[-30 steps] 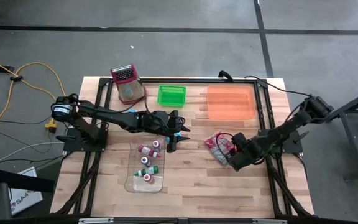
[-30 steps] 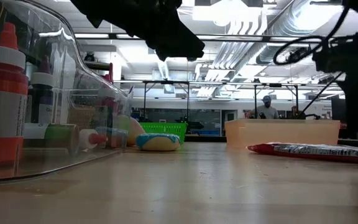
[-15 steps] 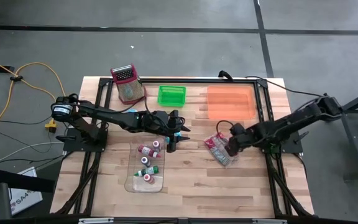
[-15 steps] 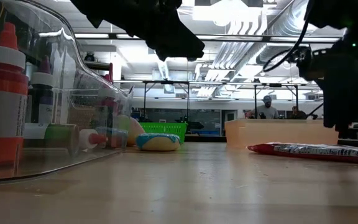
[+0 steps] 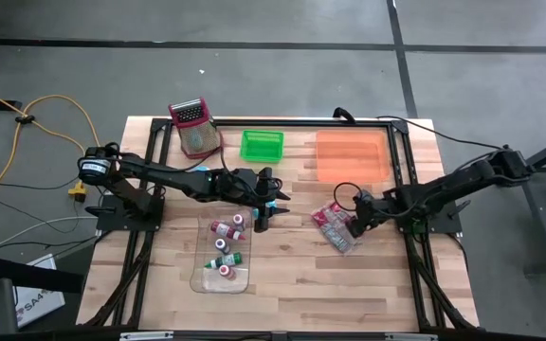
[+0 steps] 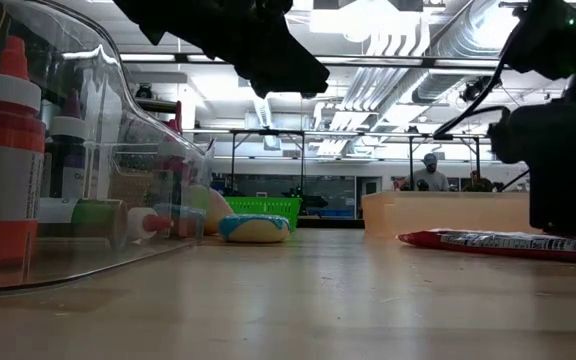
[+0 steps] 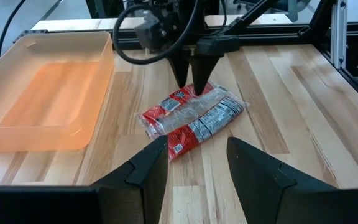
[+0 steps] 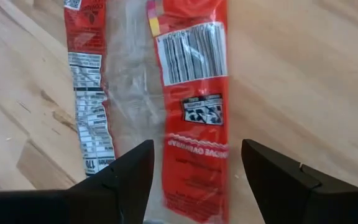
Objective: Pick & Place Food Item
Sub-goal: Put the popcorn bag into the orange bin
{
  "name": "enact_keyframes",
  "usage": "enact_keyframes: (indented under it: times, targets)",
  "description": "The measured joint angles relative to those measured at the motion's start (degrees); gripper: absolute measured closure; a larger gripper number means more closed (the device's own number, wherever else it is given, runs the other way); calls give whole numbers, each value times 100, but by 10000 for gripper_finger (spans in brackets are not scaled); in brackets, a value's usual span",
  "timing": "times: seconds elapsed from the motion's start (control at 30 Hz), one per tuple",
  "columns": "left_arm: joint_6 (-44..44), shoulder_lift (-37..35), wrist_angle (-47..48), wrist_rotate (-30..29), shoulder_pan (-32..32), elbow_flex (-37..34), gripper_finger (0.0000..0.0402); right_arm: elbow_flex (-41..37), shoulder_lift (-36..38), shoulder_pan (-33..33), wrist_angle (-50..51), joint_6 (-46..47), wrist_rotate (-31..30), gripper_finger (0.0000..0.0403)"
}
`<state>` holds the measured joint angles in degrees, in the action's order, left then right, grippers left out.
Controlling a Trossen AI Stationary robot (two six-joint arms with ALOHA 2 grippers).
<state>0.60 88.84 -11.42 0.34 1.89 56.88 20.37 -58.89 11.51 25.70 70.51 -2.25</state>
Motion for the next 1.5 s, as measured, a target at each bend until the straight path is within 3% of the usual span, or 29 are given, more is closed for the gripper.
enact_keyframes:
  times: [0.63,0.9,1.5]
  targets:
    - [-45,0,2,33,0,0,242,-270,-2,0,-1152,179,283,172]
    - [-363,0,34,1047,10,0,242,-270,-74,0,-1128,296,270,172]
    - [-705,675,-40,999,-207,113,242,-256,-534,61,-1599,327,260,172]
